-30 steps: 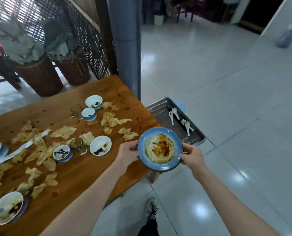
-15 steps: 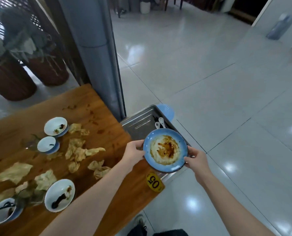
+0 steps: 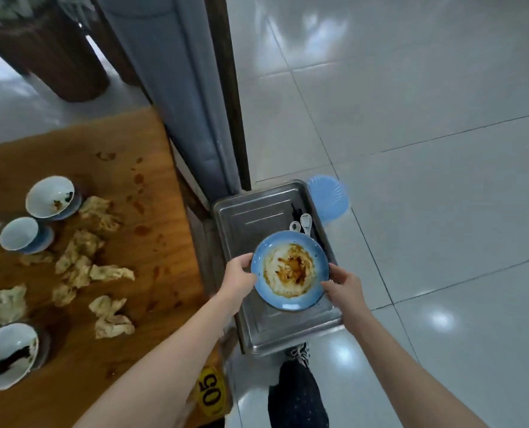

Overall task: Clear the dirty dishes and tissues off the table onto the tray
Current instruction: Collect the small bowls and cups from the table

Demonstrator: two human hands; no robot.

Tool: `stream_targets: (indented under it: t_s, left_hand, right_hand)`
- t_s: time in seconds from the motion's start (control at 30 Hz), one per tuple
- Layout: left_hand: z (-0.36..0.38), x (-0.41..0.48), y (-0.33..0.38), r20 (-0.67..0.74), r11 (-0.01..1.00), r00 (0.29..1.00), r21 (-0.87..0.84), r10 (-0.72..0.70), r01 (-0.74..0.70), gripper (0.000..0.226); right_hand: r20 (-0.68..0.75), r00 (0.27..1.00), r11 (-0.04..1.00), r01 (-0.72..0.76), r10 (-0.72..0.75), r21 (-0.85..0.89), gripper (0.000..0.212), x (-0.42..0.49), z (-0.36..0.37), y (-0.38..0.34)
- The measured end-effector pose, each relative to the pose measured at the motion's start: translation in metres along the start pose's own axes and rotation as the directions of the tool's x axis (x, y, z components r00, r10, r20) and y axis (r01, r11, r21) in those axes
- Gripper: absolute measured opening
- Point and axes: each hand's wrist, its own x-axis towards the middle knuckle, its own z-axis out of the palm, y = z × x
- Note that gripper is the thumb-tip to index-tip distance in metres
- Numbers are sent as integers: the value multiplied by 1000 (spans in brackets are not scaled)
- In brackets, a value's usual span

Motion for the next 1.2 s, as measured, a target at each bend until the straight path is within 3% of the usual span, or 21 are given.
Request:
stream_targets:
  t_s: [0.13, 0.33, 0.6, 0.83, 1.0, 1.2]
  left_hand:
    - [20, 43, -15, -126, 991, 983, -29, -136, 133, 37]
    - [42, 111, -56, -288, 934, 889, -128, -356, 332, 34]
    - [50, 169, -101, -373, 915, 842, -53, -389, 400, 37]
    - [51, 178, -119, -339, 908, 844, -88, -415, 411, 37]
    - [57, 177, -127, -241, 904, 871, -108, -428, 414, 40]
    - [67, 172, -121, -87, 897, 895, -121, -437, 426, 59]
  right_hand:
    - [126, 990, 997, -60, 64, -38, 43, 48, 5, 12]
    - [248, 955, 986, -157, 165, -53, 42, 117, 30, 43]
    - [330, 920, 978, -191, 210, -88, 41, 170, 57, 79]
    - [304, 921, 969, -216, 244, -124, 43, 186, 65, 93]
    - [260, 935, 969, -222, 243, -107, 36, 195, 60, 95]
    - [205, 948, 970, -242, 243, -32, 27, 203, 46, 91]
